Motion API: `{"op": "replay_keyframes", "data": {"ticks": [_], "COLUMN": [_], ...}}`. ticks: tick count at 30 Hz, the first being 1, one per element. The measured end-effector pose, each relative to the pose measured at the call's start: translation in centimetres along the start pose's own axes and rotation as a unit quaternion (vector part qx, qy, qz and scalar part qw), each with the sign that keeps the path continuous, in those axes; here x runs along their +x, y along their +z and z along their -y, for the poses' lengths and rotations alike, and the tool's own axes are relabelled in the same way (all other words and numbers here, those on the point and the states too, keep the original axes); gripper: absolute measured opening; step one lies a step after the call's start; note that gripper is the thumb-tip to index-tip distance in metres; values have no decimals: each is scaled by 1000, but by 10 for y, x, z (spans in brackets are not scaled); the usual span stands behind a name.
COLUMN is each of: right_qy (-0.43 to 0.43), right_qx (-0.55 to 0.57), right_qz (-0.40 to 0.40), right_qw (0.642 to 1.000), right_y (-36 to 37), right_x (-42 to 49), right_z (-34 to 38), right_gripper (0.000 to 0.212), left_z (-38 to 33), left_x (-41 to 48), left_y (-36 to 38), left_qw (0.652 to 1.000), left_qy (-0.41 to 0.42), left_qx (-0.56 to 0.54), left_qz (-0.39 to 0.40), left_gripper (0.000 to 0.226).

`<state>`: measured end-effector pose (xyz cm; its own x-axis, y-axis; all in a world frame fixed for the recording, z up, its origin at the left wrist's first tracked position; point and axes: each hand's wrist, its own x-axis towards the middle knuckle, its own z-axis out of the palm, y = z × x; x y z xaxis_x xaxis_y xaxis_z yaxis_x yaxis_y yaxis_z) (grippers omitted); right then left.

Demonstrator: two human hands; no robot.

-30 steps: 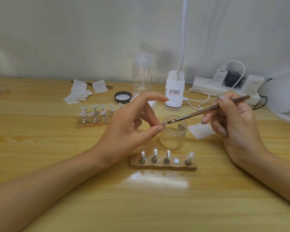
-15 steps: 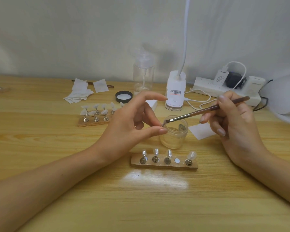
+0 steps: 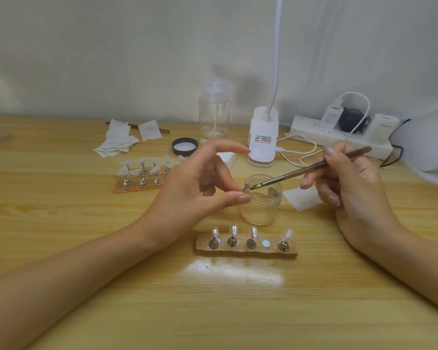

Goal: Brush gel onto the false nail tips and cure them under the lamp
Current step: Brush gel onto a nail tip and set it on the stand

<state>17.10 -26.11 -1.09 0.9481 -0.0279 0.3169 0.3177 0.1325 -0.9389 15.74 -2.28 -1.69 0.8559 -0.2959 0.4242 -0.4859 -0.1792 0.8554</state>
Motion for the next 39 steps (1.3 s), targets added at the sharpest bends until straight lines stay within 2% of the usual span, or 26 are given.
{"op": "replay_keyframes", "data": {"ticks": [2,6,11,17,24,27,30,36,39], "right_qy": [-11,-18,4,-7,3,-9,-4,7,-8], "right_qx": [22,28,10,39,28,53,32,28,50], "right_qz": [4,39,2,45,9,20,42,2,21], "right_qw": [1000,999,1000,998,1000,998,999,1000,998], "right_y": [-1,1,1,2,1,1,3,0,0], "right_x": [0,-1,-1,-1,0,-1,-2,0,0], "right_z": [1,2,1,1,1,2,3,1,1], "right_gripper": [32,24,26,24,23,25,24,25,25], "left_z": [0,0,-1,-1,0,0,0,0,0], "left_x": [0,0,0,0,0,0,0,-1,-1], "left_y": [0,0,0,0,0,0,0,1,1], "left_qw": [1000,1000,1000,1000,1000,1000,1000,999,998], "left_qy": [1,1,-2,0,5,11,17,20,27], "left_qx": [2,4,5,6,6,10,17,32,48], "left_qz": [-1,0,-2,-2,-2,-2,-4,-9,-13], "left_gripper": [54,54,54,54,53,52,51,49,46]}}
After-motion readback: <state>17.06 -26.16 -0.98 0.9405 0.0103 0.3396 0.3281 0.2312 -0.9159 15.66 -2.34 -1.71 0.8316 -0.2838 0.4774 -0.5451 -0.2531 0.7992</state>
